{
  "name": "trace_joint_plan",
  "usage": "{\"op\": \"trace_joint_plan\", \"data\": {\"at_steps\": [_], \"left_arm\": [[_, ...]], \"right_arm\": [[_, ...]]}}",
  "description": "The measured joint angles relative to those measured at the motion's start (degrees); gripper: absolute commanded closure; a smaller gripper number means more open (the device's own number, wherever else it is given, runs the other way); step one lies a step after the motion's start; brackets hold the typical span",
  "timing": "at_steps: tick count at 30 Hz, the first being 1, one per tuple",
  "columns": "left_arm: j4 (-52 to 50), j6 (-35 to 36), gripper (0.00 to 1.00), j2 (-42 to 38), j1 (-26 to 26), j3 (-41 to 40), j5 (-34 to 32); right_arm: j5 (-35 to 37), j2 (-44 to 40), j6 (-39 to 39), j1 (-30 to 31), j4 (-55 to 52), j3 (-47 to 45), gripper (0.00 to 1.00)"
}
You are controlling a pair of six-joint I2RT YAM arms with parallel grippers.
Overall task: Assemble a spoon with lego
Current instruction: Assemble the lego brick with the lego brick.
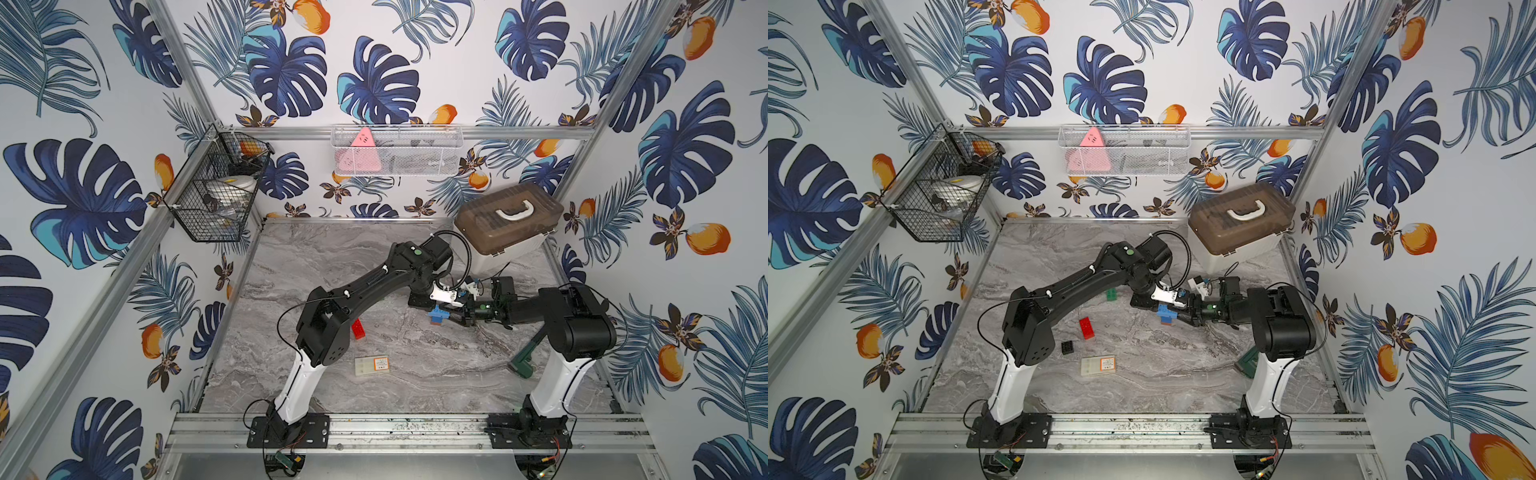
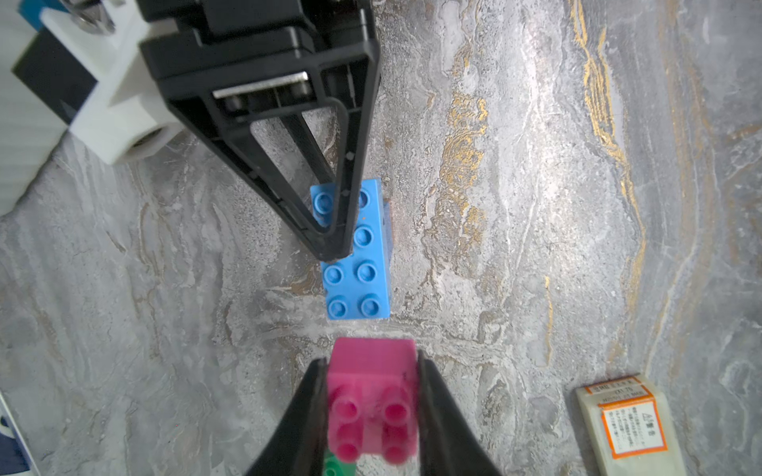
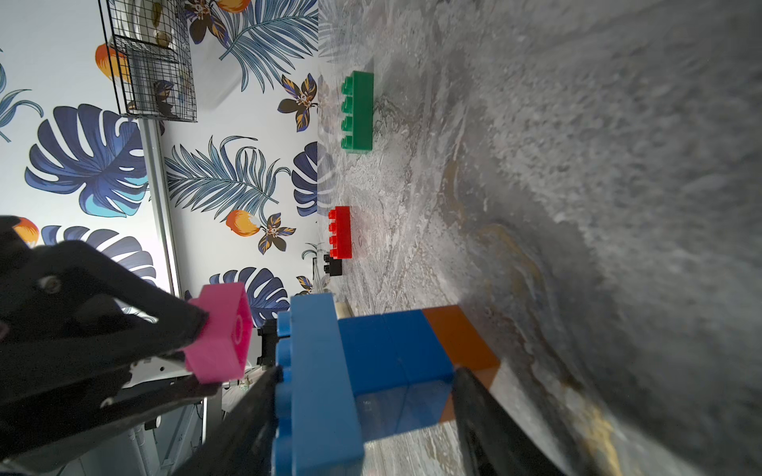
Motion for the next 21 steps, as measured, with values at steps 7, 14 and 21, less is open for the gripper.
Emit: {"op": "trace_joint_plan", "data": {"at_steps": [7, 14, 21], "left_arm": [[-0.81, 0.17, 0.97, 1.31, -0.02, 1.25, -0.46], [-0.42, 0.04, 0.97, 2.08, -0.42, 1.51, -1.29], [0.59, -1.27, 0.97, 2.84, -0.66, 1.73, -1.53]], "right_arm": [[0.00, 0.00, 0.00, 0.07, 0.00, 0.00, 0.33], [0.00, 0.00, 0.00, 0.07, 0.00, 0.00, 0.33], [-0.02, 0.00, 0.00, 0.17, 0.00, 0.00, 0.33]]}}
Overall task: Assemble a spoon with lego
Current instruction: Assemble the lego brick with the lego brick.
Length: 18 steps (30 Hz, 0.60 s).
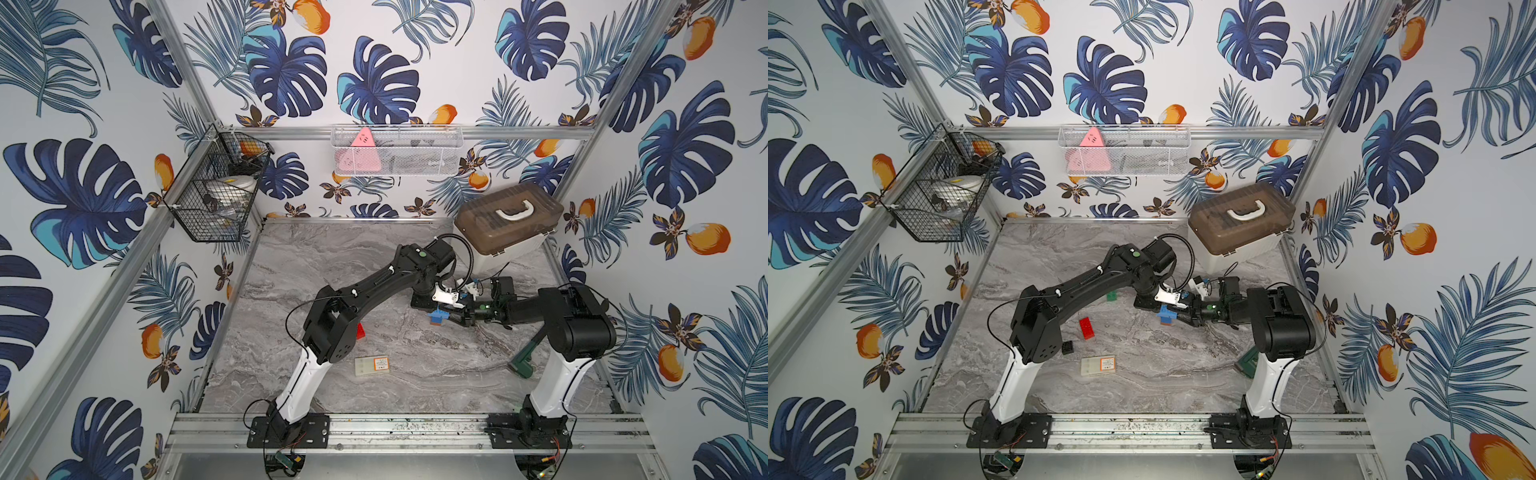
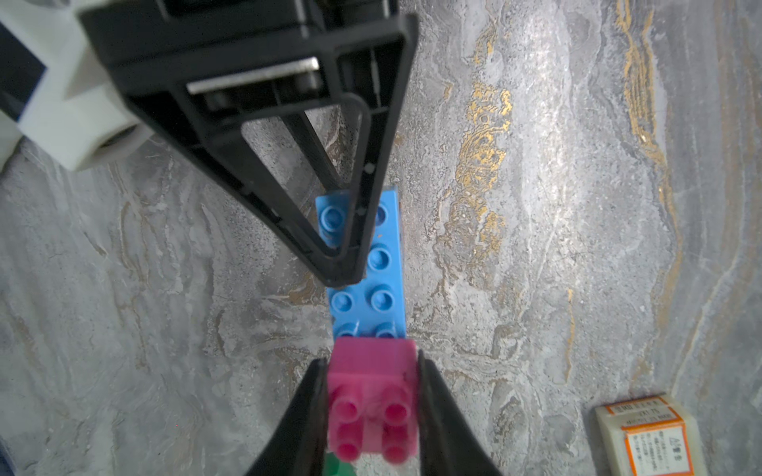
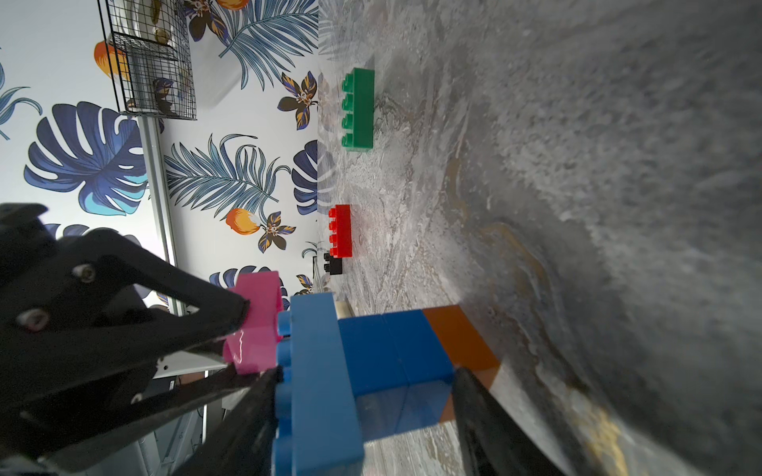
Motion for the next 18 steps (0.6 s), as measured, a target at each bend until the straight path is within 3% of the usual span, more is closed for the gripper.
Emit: {"op": "trace_joint_plan", "data": {"at_steps": [18], "left_arm": [[1.31, -0.94, 0.96, 0.52, -0.26, -0.33, 0.09]], "right_arm": [[-0.26, 0.02, -0.22, 0.09, -0.35, 0.04, 0.33]]}}
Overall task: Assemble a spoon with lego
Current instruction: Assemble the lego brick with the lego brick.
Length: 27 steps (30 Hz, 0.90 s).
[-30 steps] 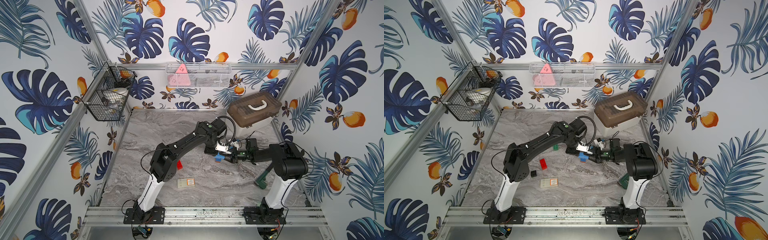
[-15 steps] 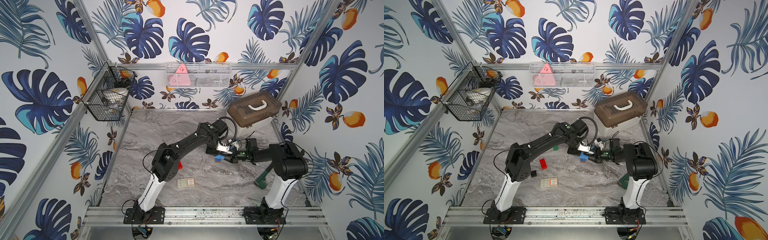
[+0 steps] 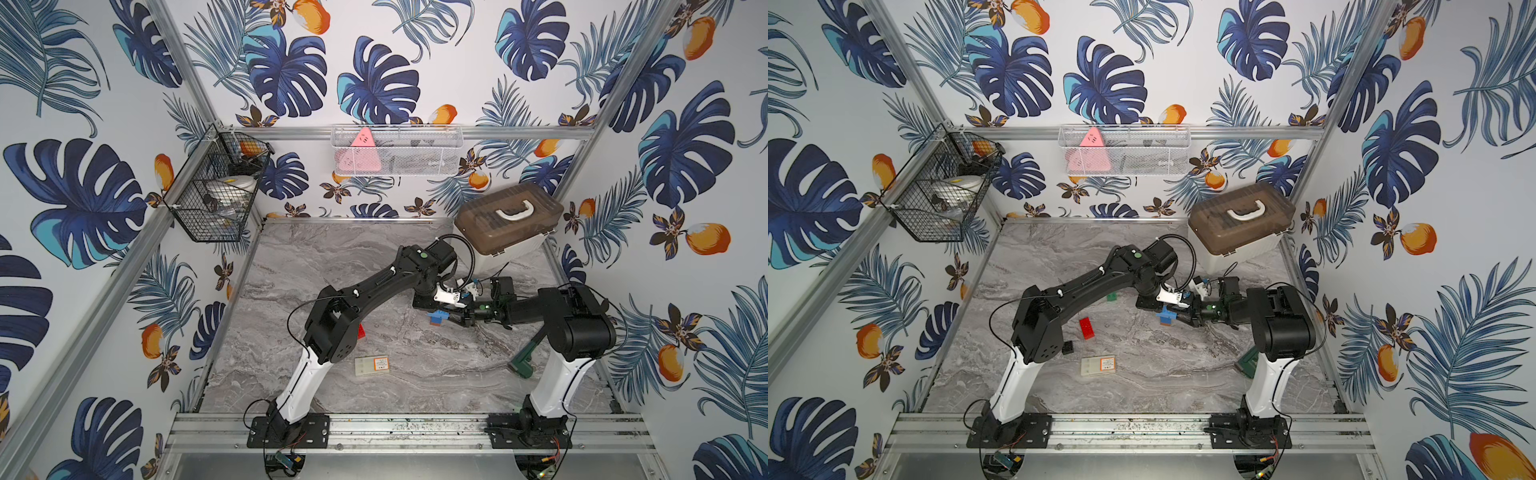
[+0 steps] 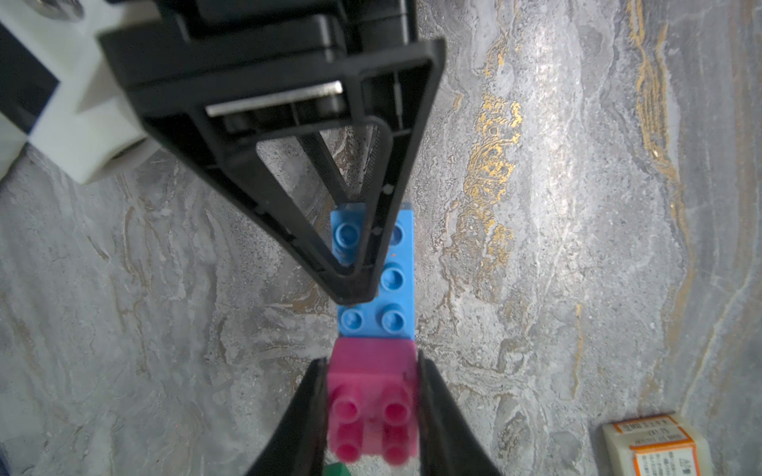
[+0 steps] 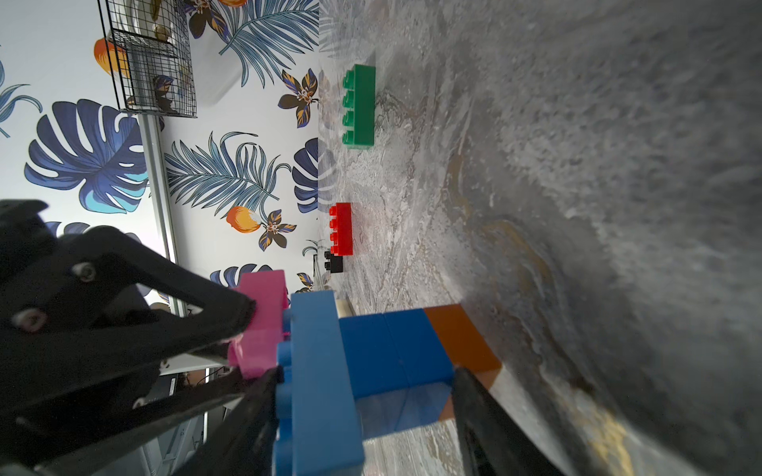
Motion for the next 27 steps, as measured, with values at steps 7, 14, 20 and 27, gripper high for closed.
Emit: {"op": "trace_joint_plan", "data": {"at_steps": [7, 14, 20, 27], "left_arm": [[-1.01, -0.13, 0.95, 1.07, -0.26, 1.29, -0.90], [-0.72, -0.15, 0.92, 1.14, -0.33, 1.14, -0.90], [-1.16, -0.20, 0.78, 1.16, -0.31, 1.51, -0.92], [-0.13, -0.37, 0.62, 0.00, -0.37, 0.02, -1.40]], "right_arm": [[-0.04, 0.00, -0.15, 0.00, -0.44, 0.15, 0.33], [-0.04, 0.00, -0.17, 0.02, -0.63, 0.22, 0.33], [-0.04, 0.00, -0.17, 0.02, -0.66, 0.22, 0.33], [-0.07, -0.02, -0.17, 0.17, -0.66, 0.22, 0.33]]}}
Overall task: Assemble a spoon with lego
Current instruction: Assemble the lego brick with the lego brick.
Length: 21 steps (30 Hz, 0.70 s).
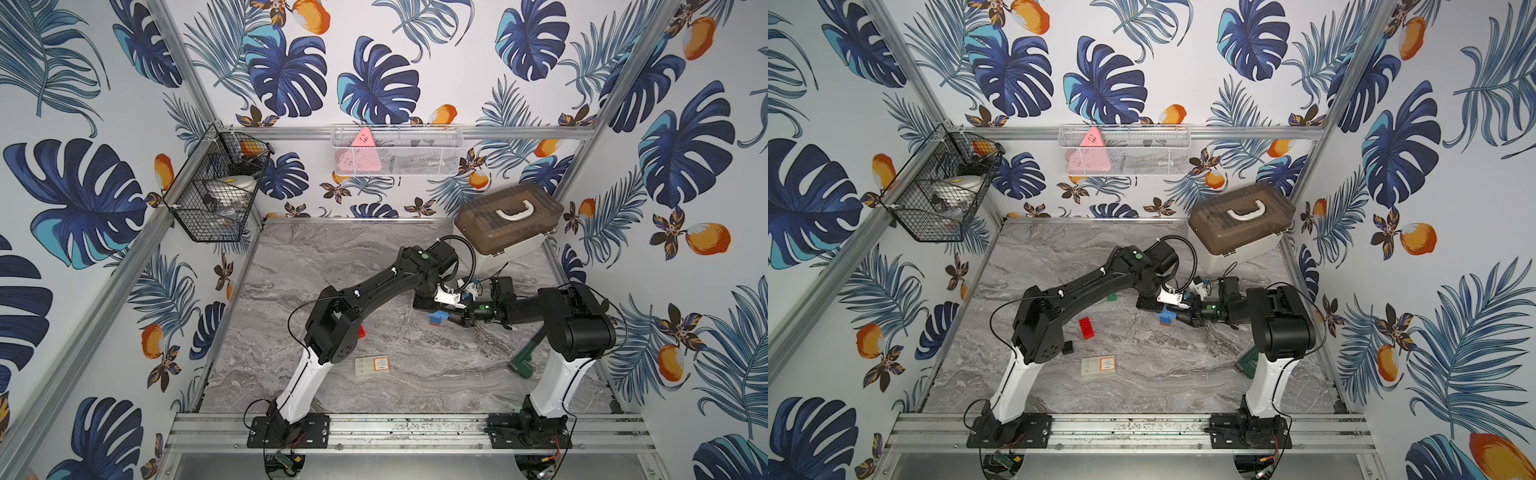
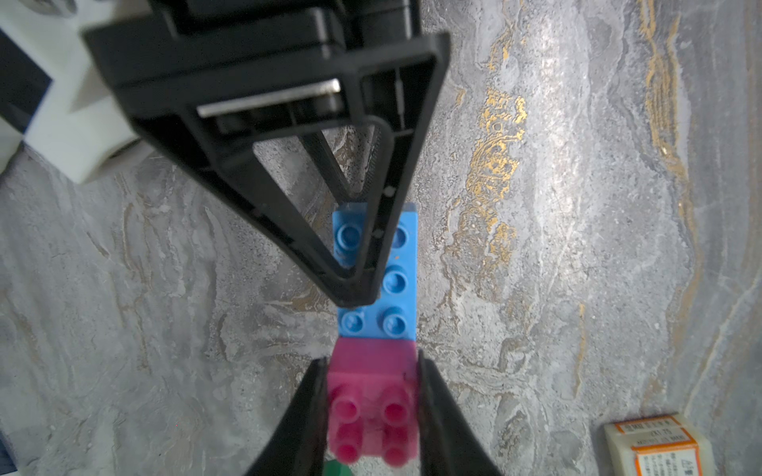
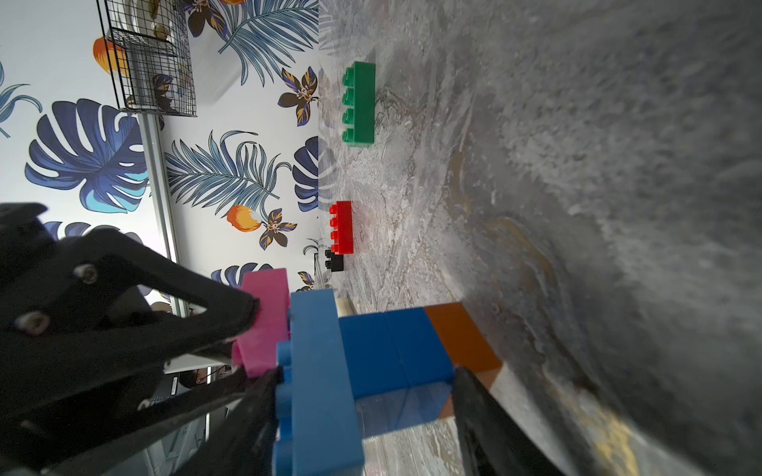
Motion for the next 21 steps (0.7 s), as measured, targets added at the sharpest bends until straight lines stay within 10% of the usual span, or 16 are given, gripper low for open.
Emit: {"op": "trace_joint_plan", "data": {"at_steps": [21], "left_arm": [[1.84, -1.31, 0.12, -2.29, 0.07, -1.60, -0.37]], "right_arm": [[0.20, 0.00, 0.04, 0.09, 0.02, -0.04, 0.29]]}}
